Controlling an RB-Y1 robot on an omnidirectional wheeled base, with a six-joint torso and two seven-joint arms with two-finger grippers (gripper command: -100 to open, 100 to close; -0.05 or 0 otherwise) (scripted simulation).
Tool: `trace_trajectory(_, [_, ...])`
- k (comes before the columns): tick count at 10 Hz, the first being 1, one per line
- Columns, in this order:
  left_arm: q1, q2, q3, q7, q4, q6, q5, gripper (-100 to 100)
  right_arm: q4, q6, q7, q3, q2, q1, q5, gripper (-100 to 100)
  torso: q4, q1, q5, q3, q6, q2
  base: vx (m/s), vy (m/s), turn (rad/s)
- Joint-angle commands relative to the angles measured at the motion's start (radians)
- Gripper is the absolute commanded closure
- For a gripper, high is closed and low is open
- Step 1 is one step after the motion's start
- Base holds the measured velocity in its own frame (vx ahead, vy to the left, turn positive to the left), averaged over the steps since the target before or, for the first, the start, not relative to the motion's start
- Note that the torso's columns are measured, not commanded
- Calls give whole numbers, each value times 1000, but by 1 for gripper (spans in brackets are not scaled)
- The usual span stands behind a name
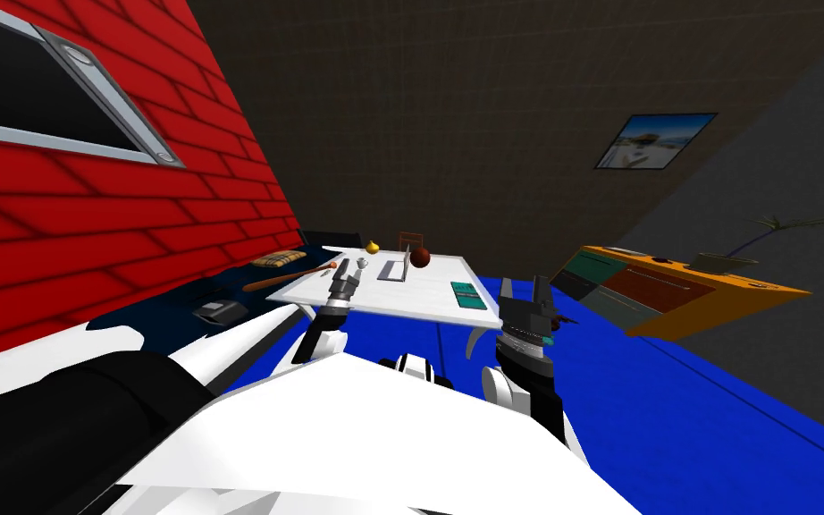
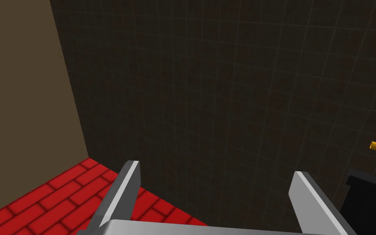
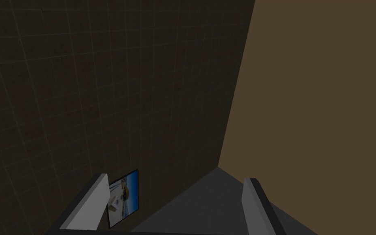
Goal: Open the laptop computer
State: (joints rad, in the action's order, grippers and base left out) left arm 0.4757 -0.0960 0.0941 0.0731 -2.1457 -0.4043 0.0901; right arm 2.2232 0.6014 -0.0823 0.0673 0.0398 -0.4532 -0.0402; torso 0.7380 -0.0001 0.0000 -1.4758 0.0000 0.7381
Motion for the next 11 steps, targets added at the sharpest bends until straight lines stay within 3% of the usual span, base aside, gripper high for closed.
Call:
trace_trajectory(1, [-34, -38, 43, 0, 58, 16, -3, -100, 0, 0, 0, 0, 0, 0, 0, 0, 0, 0, 0, 0, 0, 0, -50, 10, -97])
trace_trajectory(6, [-122, -73, 137, -6, 189, 61, -12, -100, 0, 0, 0, 0, 0, 0, 0, 0, 0, 0, 0, 0, 0, -1, -54, 8, -123])
trace_trajectory(7, [-122, -73, 137, -6, 192, 61, -12, -100, 0, 0, 0, 0, 0, 0, 0, 0, 0, 0, 0, 0, 0, 0, -32, 0, -42])
trace_trajectory(11, [-213, -83, 220, -6, 317, 104, -12, -100, 0, 0, 0, 0, 0, 0, 0, 0, 0, 0, 0, 0, 0, 0, -31, -4, -117])
